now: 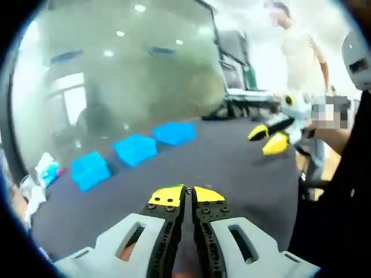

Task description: Sort the screws, nuts, and washers into the corresponding bins

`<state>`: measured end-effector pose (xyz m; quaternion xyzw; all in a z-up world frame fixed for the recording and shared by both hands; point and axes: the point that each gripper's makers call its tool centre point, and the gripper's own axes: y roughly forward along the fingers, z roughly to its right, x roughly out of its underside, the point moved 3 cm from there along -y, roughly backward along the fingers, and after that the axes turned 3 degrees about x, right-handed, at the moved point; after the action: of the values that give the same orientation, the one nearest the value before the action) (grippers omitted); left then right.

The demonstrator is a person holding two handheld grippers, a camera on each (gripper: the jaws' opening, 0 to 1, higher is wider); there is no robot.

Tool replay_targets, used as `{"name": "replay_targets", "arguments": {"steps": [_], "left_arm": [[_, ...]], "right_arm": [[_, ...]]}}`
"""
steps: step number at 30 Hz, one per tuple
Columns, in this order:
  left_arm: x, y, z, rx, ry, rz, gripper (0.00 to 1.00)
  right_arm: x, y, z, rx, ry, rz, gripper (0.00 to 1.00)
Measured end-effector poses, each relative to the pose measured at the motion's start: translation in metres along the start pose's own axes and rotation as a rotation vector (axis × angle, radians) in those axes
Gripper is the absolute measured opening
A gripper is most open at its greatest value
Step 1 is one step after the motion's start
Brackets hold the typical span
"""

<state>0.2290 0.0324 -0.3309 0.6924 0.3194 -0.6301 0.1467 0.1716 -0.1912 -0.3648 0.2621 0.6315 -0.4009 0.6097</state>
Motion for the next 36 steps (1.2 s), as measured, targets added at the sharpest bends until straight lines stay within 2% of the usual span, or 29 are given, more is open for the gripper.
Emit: {"name": "replay_targets", "arguments": {"steps": [2,5,6,12,18,22,23,25,30,36], "left_arm": [[-0.003,-0.006,-0.006,-0.049,0.021,0.014,0.03],[-0.009,-0.012,-0.016,-0.078,0.012,0.041,0.03],[-0.011,-0.015,-0.025,-0.116,-0.006,0.051,0.03],[-0.018,-0.022,-0.066,-0.221,-0.032,0.075,0.03],[-0.026,-0.016,-0.111,-0.291,-0.065,0.102,0.03],[-0.038,-0.005,-0.142,-0.334,-0.061,0.128,0.03],[-0.039,-0.001,-0.150,-0.343,-0.063,0.114,0.03],[-0.047,0.005,-0.166,-0.375,-0.042,0.121,0.03],[-0.057,0.032,-0.199,-0.375,-0.089,0.141,0.03],[-0.053,0.061,-0.238,-0.422,-0.124,0.124,0.03]], "right_arm": [[-0.001,0.001,-0.001,-0.002,-0.002,0.000,0.33],[-0.002,0.001,-0.003,-0.007,-0.007,-0.001,0.33],[-0.002,0.001,-0.004,-0.007,-0.008,0.000,0.33],[-0.002,0.003,-0.004,-0.005,-0.003,0.004,0.33],[0.000,0.003,-0.002,-0.002,0.001,0.001,0.33],[0.000,0.003,-0.001,0.000,0.003,0.001,0.33],[0.000,0.003,0.000,0.001,0.003,0.001,0.33],[0.000,0.002,0.000,0.002,0.002,0.002,0.32],[0.000,0.001,0.001,0.007,0.004,0.002,0.32],[0.001,0.000,0.003,0.015,0.008,0.002,0.32]]}}
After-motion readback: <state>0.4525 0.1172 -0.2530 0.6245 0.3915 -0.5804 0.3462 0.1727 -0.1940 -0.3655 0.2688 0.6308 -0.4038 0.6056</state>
